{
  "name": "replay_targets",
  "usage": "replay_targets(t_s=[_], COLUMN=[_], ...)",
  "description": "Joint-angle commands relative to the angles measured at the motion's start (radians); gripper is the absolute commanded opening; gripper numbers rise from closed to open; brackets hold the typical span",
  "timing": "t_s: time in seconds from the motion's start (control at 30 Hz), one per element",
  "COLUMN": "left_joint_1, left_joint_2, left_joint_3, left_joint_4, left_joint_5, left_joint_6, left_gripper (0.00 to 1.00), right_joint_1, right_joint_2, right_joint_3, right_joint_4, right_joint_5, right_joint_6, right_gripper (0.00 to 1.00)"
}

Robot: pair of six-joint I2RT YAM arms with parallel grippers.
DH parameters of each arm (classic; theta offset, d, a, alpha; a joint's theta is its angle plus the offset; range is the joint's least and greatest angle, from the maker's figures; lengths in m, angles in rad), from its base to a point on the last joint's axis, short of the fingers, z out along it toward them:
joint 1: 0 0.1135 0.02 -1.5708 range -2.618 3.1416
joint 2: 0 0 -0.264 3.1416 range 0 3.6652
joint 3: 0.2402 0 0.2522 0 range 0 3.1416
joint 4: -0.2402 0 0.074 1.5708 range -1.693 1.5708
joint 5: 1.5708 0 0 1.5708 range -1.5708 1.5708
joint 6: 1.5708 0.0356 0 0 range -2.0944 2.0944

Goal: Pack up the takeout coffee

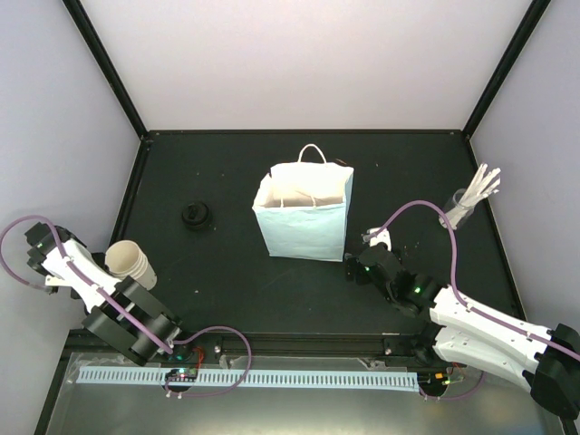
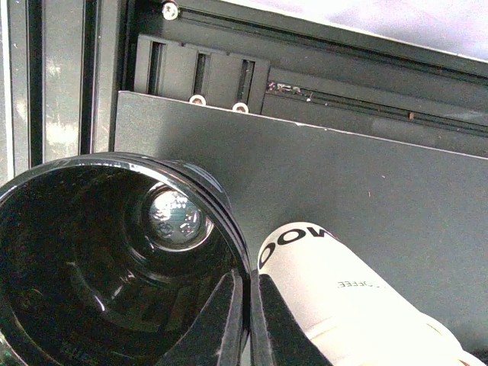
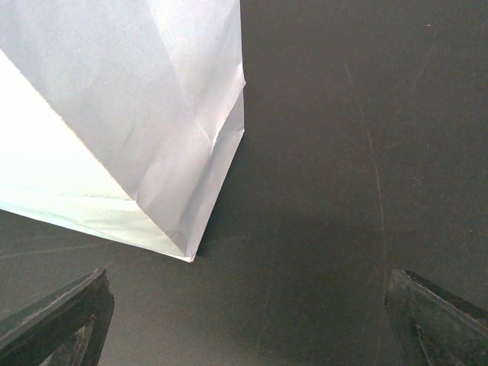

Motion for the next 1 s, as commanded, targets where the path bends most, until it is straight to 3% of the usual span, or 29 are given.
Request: replay_targets(t_s=[0.0, 0.37, 0.97], left_joint_1=[0.007, 0.003, 0.001], left_joint_2=[-0.015, 0.012, -0.029], left_joint_3=[0.044, 0.104, 0.152], left_joint_4=[-0.037, -0.092, -0.132], left_joint_5=[0.009, -0.079, -0.025], left_joint_6=[-0.002, 0.031, 0.049], left_gripper=[0.02, 0.02, 0.01], right_joint_1=[-0.004, -0.003, -0.003], right_joint_2=[-0.013, -0.013, -0.016], right_joint_3=[0.006, 0.006, 0.005], right_joint_4=[0.033, 0.033, 0.033], right_joint_5=[-0.003, -0.004, -0.005], right_joint_6=[0.000, -0.001, 0.000], right_gripper=[1.00, 1.00, 1.00])
